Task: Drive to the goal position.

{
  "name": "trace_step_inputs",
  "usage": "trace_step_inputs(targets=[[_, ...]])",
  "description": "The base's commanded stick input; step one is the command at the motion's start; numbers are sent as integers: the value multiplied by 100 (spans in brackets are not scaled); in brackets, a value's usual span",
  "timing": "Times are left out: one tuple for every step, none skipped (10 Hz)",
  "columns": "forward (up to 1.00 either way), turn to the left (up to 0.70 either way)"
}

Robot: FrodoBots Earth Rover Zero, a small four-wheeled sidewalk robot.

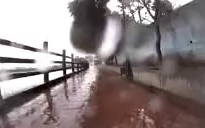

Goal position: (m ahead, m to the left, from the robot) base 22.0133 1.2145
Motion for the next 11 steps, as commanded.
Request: trace_step_inputs(targets=[[100,0],[100,0],[100,0],[100,0],[100,0],[100,0],[100,0],[100,0],[100,0],[100,0],[100,0]])
